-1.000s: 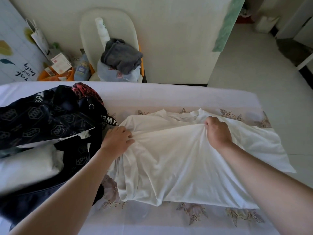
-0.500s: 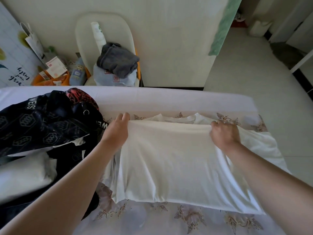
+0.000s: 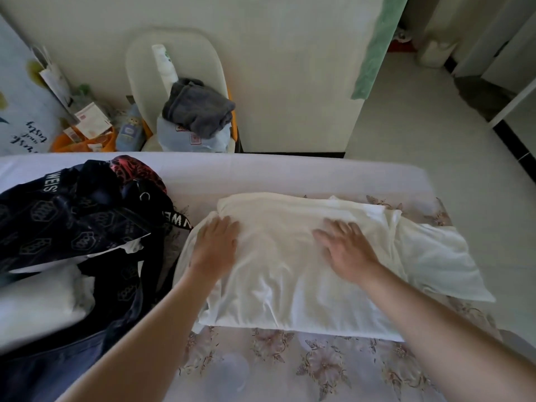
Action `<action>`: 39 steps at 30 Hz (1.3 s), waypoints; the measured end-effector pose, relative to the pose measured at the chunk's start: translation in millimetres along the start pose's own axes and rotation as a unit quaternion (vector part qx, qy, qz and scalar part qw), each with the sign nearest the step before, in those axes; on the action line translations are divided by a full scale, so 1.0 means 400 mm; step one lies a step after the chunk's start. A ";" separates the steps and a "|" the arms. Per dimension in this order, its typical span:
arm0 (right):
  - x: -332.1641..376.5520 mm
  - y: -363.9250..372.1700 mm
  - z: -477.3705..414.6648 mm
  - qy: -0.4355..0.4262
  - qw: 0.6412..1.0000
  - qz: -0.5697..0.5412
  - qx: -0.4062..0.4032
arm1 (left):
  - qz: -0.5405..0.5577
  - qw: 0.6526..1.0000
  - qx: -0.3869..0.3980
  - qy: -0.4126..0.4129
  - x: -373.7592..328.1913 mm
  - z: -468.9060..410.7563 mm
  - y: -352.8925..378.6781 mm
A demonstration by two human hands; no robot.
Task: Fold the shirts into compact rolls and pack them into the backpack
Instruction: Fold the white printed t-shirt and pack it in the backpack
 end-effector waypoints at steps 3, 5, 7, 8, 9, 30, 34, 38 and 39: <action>0.048 0.043 0.043 0.059 0.995 -0.031 0.071 | 0.075 0.993 -0.039 -0.077 0.046 0.118 -0.021; 0.087 0.026 0.080 0.076 0.994 -0.070 0.038 | 0.103 0.984 -0.093 -0.113 0.043 0.214 -0.054; 0.154 -0.010 0.126 0.041 0.992 -0.115 -0.027 | 0.123 0.972 -0.099 -0.175 0.041 0.301 -0.054; 0.192 -0.020 0.152 0.012 0.989 -0.137 -0.048 | 0.134 0.967 -0.079 -0.203 0.038 0.338 -0.040; 0.232 -0.021 0.182 -0.017 0.987 -0.154 -0.047 | 0.151 0.961 -0.048 -0.228 0.036 0.370 -0.016; 0.297 0.014 0.334 -0.027 0.995 -0.094 -0.016 | 0.061 0.997 0.048 -0.021 -0.042 0.429 0.001; 0.262 0.037 0.352 -0.005 0.998 -0.062 -0.007 | 0.029 0.987 0.151 -0.051 -0.007 0.439 0.075; 0.251 0.037 0.379 -0.023 0.994 -0.090 0.062 | -0.044 0.968 0.231 -0.091 0.025 0.465 0.068; 0.257 0.036 0.392 -0.029 0.990 -0.110 0.082 | -0.077 0.959 0.252 -0.105 0.025 0.480 0.069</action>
Point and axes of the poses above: each hand's wrist, its own z-axis away from the middle knuckle, its own y-axis out of the palm, x = y × z, the point moved 8 cm from there along -z, towards the middle knuckle, and after that the axes turned 5 degrees about x, right-handed, at the moved point
